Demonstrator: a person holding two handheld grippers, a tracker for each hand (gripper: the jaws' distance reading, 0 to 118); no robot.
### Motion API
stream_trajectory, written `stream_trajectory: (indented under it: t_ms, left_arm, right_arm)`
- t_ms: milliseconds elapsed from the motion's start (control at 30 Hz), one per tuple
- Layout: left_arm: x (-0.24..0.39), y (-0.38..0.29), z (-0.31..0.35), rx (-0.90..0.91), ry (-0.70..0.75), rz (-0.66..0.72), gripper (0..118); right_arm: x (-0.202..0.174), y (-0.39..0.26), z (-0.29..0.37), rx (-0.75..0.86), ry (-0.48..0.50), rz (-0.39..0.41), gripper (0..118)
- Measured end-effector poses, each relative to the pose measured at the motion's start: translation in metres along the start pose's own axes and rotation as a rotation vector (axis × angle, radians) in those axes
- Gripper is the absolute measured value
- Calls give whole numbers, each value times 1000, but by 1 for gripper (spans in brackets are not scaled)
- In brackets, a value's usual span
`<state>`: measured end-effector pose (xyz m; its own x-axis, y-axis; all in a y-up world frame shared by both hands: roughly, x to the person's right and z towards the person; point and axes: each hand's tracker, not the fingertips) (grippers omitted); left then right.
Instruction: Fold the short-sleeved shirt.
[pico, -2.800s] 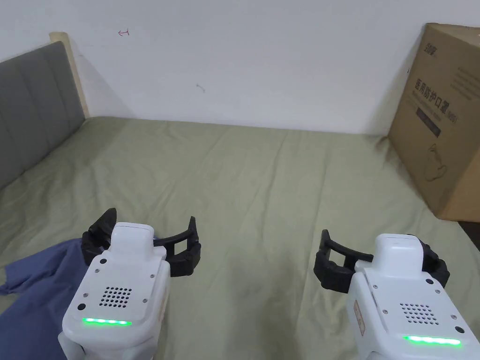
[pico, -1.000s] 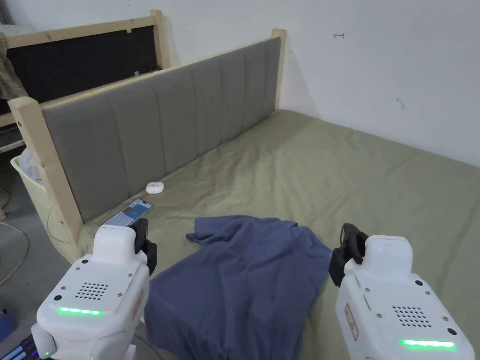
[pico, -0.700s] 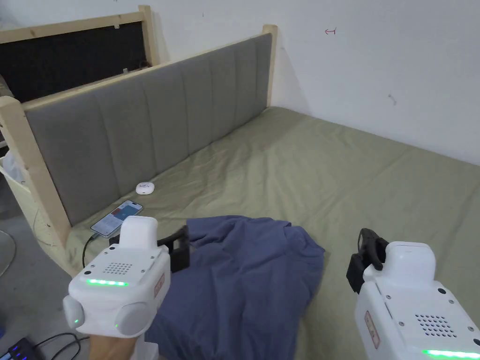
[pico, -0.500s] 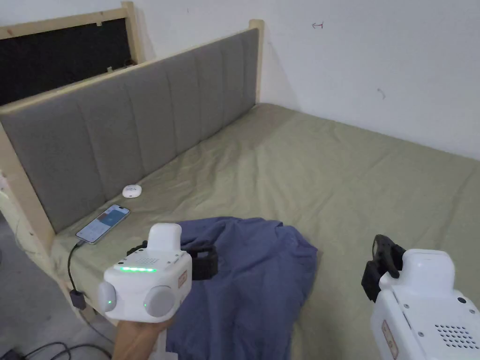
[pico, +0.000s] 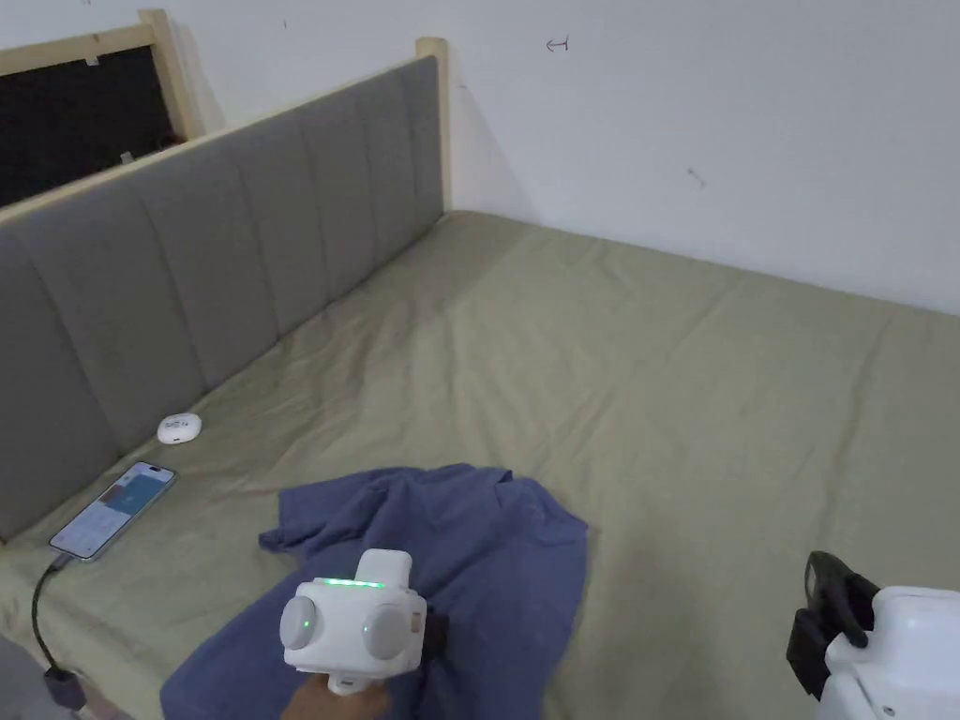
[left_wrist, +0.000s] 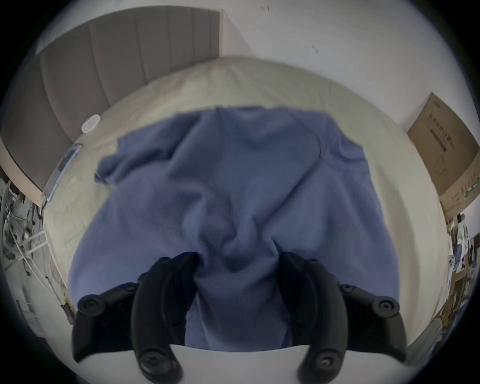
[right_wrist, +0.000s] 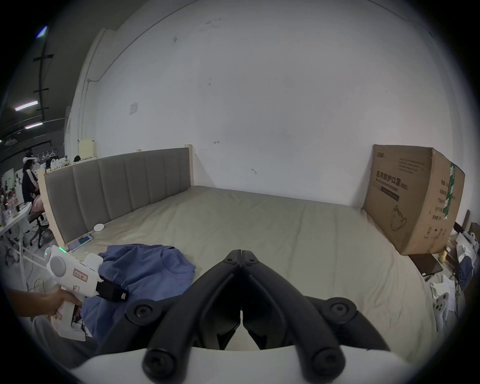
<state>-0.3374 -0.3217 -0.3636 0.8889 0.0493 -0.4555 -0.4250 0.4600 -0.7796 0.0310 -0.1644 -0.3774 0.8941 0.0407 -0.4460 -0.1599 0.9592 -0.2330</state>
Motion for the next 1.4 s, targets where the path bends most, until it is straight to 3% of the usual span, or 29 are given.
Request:
stream_trajectory:
  t_ms: [67, 133, 167, 400, 700, 1033, 1233, 1400]
  left_arm:
    - [5, 0, 12, 47, 11, -15, 54]
    - [7, -1, 18, 73, 2, -61, 11]
    - [7, -2, 20, 89, 2, -72, 4]
    - [-6, 6, 87, 218, -218, 88, 4]
    - [78, 59, 201, 406, -360, -125, 4]
    - [208, 112, 289, 562, -580, -327, 4]
    - [283, 106, 302, 575, -683, -415, 4]
    - [329, 75, 277, 471, -804, -456, 4]
  right_arm:
    - [6, -2, -1, -10, -11, -14, 0]
    - [11, -4, -1, -15, -20, -29, 0]
    - [13, -4, 0, -16, -22, -35, 0]
    - [26, -1, 19, 8, -27, -55, 0]
    - [56, 11, 63, 82, -73, -73, 0]
    - [107, 23, 118, 174, -214, -28, 0]
    - [136, 24, 140, 192, -294, -35, 0]
    - [154, 18, 153, 187, -343, -40, 0]
